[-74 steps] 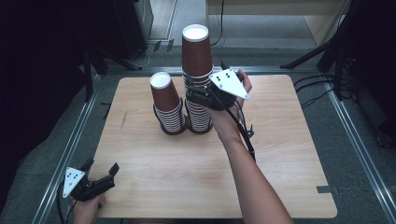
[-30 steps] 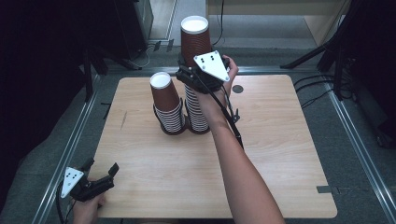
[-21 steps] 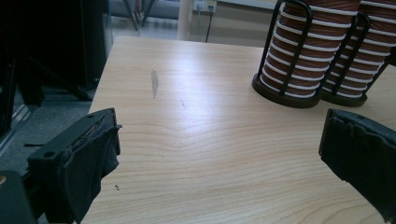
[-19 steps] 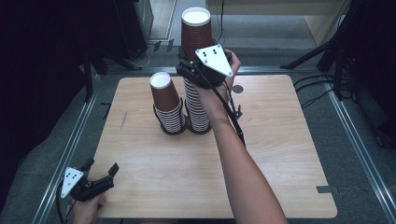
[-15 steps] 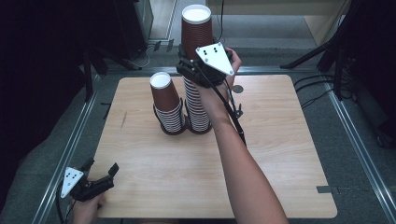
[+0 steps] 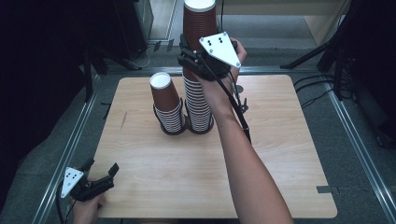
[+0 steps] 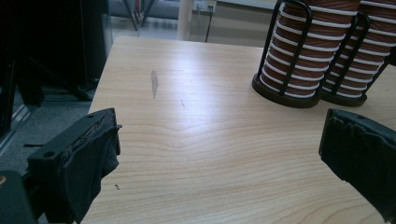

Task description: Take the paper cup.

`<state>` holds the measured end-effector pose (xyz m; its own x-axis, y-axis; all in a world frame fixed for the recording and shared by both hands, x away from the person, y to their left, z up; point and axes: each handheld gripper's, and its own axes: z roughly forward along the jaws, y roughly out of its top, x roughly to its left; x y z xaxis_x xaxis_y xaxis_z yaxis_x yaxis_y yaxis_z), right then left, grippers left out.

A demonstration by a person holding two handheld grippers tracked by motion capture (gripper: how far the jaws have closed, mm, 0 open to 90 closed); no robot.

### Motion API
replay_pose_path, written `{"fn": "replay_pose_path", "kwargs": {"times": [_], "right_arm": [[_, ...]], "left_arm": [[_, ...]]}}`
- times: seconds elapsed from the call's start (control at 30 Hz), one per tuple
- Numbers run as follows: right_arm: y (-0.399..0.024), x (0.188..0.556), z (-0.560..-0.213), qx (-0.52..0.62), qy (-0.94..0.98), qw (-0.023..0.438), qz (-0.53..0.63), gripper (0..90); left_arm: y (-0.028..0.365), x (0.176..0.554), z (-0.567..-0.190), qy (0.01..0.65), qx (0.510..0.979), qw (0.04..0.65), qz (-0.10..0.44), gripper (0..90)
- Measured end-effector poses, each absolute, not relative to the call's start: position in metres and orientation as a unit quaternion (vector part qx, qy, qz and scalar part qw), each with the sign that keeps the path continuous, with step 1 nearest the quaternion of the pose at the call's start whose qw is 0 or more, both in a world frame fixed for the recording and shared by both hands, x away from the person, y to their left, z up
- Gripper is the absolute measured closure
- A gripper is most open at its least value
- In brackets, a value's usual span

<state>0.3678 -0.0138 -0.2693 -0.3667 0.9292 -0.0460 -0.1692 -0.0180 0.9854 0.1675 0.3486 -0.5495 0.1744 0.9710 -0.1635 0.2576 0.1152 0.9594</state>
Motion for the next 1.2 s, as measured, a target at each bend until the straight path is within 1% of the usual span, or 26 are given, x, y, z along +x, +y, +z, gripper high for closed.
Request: {"fn": "replay_pose_path", "kwargs": {"times": [0.47,1.2], "right_arm": [[-0.021,0.363,-0.252,0.345,0.536,0.442,0.631,13.4],[-0.036,0.354,-0.244,0.344,0.53,0.455,0.627,13.3]], "left_arm": [[0.348,0.168,-0.549,0.541,0.57,0.512,0.348,0.0],[0.348,0.168,-0.55,0.541,0.571,0.51,0.349,0.0]]}}
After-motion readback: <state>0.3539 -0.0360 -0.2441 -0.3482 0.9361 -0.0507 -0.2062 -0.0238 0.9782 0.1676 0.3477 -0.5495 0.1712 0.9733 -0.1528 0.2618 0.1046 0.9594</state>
